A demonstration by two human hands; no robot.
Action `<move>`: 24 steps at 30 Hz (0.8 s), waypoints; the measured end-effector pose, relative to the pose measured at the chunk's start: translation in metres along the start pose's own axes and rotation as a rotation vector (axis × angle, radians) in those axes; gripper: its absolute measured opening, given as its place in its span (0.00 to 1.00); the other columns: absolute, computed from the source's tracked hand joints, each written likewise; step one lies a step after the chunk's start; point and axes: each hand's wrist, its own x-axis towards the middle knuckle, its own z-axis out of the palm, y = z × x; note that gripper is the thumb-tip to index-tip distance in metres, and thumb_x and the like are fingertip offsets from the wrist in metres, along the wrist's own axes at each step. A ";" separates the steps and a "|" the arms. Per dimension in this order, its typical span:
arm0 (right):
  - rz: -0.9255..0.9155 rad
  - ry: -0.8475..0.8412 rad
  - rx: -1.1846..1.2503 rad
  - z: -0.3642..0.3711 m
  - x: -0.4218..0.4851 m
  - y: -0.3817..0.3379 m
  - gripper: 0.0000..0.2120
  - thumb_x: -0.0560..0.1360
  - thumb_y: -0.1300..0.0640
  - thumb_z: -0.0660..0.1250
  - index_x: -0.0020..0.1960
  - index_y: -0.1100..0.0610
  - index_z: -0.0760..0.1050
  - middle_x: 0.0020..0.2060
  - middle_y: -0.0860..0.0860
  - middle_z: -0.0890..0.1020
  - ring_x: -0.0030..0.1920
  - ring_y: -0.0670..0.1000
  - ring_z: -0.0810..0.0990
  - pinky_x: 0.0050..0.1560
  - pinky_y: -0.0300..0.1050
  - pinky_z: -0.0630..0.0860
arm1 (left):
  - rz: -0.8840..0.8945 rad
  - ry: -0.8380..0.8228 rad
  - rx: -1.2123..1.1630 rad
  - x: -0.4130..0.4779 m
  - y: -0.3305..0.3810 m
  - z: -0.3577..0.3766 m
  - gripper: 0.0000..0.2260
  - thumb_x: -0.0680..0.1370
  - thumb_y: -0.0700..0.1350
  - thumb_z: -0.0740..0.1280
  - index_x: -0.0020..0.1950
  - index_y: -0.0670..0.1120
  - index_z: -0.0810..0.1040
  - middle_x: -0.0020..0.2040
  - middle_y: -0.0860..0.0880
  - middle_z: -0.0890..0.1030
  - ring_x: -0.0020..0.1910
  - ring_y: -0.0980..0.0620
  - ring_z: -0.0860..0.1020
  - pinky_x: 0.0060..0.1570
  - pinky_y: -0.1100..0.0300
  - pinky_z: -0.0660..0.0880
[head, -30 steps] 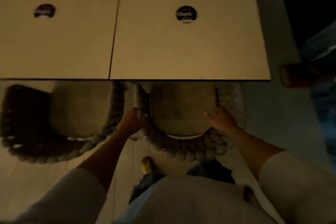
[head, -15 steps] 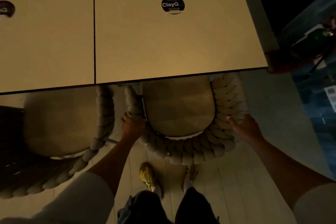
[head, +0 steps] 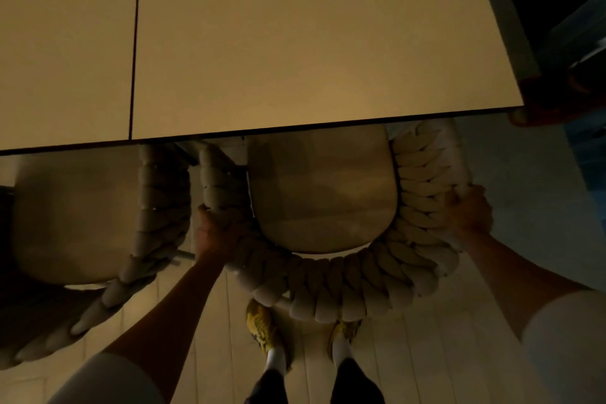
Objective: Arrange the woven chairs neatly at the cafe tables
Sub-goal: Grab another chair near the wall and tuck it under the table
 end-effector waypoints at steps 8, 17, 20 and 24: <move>0.013 -0.005 0.022 0.014 -0.040 -0.005 0.19 0.82 0.52 0.64 0.63 0.67 0.69 0.58 0.67 0.77 0.58 0.68 0.78 0.54 0.57 0.74 | 0.011 0.003 0.120 0.016 0.011 -0.039 0.35 0.76 0.51 0.74 0.75 0.54 0.56 0.65 0.35 0.73 0.58 0.32 0.78 0.50 0.36 0.81; -0.031 -0.075 -0.032 0.018 -0.056 0.000 0.21 0.80 0.54 0.67 0.65 0.66 0.67 0.60 0.67 0.76 0.60 0.68 0.77 0.54 0.59 0.74 | 0.055 0.012 0.139 0.013 -0.006 -0.051 0.32 0.78 0.50 0.72 0.74 0.56 0.55 0.62 0.36 0.75 0.54 0.33 0.79 0.49 0.34 0.81; -0.053 -0.089 -0.031 0.013 -0.044 0.001 0.20 0.80 0.54 0.67 0.65 0.65 0.67 0.61 0.66 0.76 0.61 0.67 0.77 0.56 0.58 0.75 | 0.034 0.019 0.139 0.010 -0.011 -0.041 0.36 0.75 0.51 0.76 0.75 0.50 0.58 0.60 0.37 0.77 0.54 0.34 0.79 0.52 0.35 0.79; -0.085 -0.089 -0.056 0.007 -0.028 0.010 0.20 0.79 0.54 0.68 0.64 0.65 0.68 0.58 0.66 0.77 0.58 0.68 0.78 0.55 0.60 0.76 | 0.031 0.045 0.180 -0.002 -0.011 -0.026 0.39 0.76 0.53 0.74 0.77 0.49 0.53 0.61 0.33 0.76 0.53 0.32 0.80 0.50 0.35 0.80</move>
